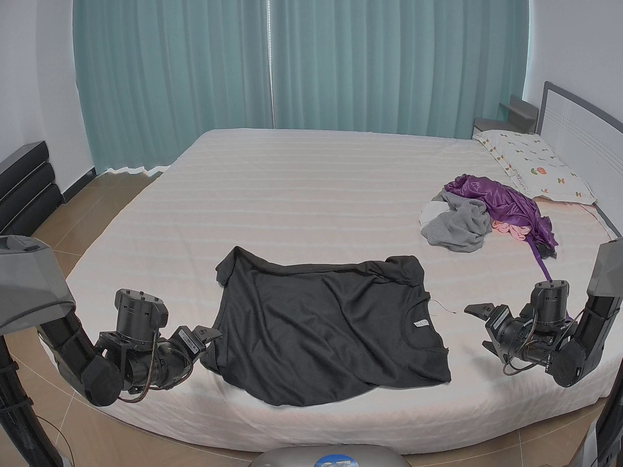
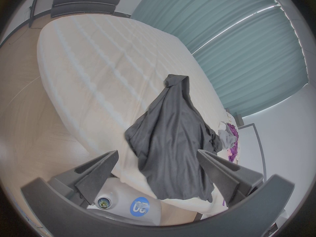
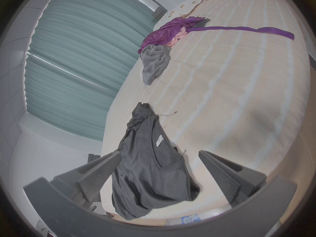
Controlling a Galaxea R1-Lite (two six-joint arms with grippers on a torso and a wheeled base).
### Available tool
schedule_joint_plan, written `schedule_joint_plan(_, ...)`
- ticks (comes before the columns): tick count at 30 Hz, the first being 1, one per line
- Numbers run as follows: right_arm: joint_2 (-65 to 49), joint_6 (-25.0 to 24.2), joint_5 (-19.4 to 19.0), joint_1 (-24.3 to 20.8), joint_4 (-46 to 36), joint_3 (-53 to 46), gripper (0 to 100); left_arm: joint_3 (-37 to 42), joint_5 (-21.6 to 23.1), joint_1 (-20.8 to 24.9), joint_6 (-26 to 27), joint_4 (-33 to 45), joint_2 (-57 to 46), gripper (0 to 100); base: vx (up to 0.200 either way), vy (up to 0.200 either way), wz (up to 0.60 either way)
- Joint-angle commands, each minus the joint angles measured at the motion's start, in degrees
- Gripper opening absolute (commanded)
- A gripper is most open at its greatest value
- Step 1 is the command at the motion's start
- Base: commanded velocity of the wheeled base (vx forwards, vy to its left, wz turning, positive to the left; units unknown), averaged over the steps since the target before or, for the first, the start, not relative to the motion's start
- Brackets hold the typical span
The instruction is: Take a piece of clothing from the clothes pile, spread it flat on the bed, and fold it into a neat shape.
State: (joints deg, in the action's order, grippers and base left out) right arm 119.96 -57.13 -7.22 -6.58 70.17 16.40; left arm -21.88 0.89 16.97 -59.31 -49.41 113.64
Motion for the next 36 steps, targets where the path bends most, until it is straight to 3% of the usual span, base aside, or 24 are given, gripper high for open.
schedule_joint_plan(1,1.3,0.0,0.0,-0.6,0.1,0.1,100,-0.8,-0.8,0.1,0.2,-0.1,4.0,100,0.000,0.000,0.00)
schedule_joint_plan(5,2.4,0.1,0.4,-1.8,0.1,0.7,100,-4.5,-4.1,0.7,0.5,-0.1,8.9,100,0.000,0.000,0.00)
schedule_joint_plan(9,2.5,0.1,0.5,-2.0,1.0,0.7,100,-8.3,-4.3,0.9,0.8,0.3,12.0,100,0.000,0.000,0.00)
schedule_joint_plan(14,2.5,0.1,0.5,-2.1,1.2,0.6,100,-12.4,-4.8,0.7,4.6,0.7,15.6,100,0.000,0.000,0.00)
schedule_joint_plan(18,2.8,0.1,0.5,-2.6,1.2,0.7,100,-15.9,-9.0,0.9,8.0,1.3,18.8,100,0.000,0.000,0.00)
schedule_joint_plan(19,3.3,0.2,0.7,-2.6,1.3,0.7,100,-16.6,-9.8,1.0,8.8,1.8,19.3,0,0.000,0.000,0.00)
schedule_joint_plan(27,4.1,0.5,1.7,-4.1,1.6,0.3,100,-16.6,-13.0,0.7,10.6,2.8,20.0,0,0.000,0.000,0.00)
schedule_joint_plan(36,7.0,3.2,2.7,-7.7,1.5,-0.6,100,-9.8,-14.8,0.1,10.3,2.2,11.0,0,0.000,0.000,0.00)
